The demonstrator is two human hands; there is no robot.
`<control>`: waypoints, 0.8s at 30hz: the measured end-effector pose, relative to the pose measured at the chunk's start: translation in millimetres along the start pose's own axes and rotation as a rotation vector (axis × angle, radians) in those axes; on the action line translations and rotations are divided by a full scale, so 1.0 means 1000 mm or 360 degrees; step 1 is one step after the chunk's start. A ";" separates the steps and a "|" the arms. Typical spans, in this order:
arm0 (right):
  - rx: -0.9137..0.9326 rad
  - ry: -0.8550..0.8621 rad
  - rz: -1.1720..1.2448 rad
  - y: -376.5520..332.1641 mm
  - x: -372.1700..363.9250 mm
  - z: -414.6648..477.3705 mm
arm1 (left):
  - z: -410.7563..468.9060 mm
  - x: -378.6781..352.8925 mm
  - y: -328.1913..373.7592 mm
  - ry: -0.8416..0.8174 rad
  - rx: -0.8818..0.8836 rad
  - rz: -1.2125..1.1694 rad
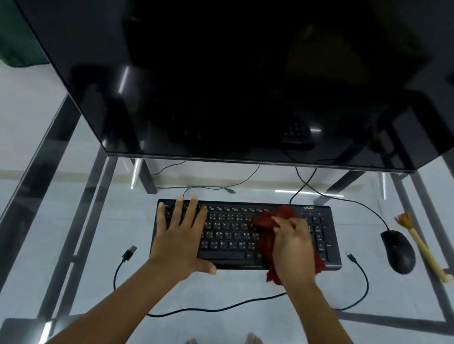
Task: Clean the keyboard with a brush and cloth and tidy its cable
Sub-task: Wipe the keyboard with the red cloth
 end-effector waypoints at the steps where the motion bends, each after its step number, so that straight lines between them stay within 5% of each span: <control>1: 0.0060 -0.0039 -0.0020 -0.008 -0.009 -0.006 | 0.002 0.002 0.005 -0.0033 0.0011 0.0058; 5: 0.0310 -0.0242 0.0130 -0.043 -0.035 -0.032 | 0.010 0.006 0.038 -0.0141 -0.0086 0.0057; 11: -0.0214 0.0224 0.0134 0.056 0.046 -0.024 | 0.017 0.012 0.105 -0.0030 -0.0429 -0.0115; 16: 0.0428 -0.0222 0.0001 0.022 -0.007 -0.043 | 0.022 0.001 0.125 -0.0022 -0.0460 -0.0138; 21: -0.0375 0.0152 0.0393 0.093 0.055 -0.003 | 0.023 -0.006 0.121 0.0047 -0.0481 -0.0111; 24: 0.0078 0.0166 0.0287 0.054 0.030 -0.011 | 0.026 -0.002 0.121 0.0122 -0.0494 -0.0165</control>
Point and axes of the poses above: each hand's wrist, its own z-axis towards the middle knuckle, its own x-axis out of the back of the hand, y = z × x, the point moved 9 cm from there along z, towards the middle knuckle, and after that the axes turned 7 degrees about -y, right-handed, at the moved point
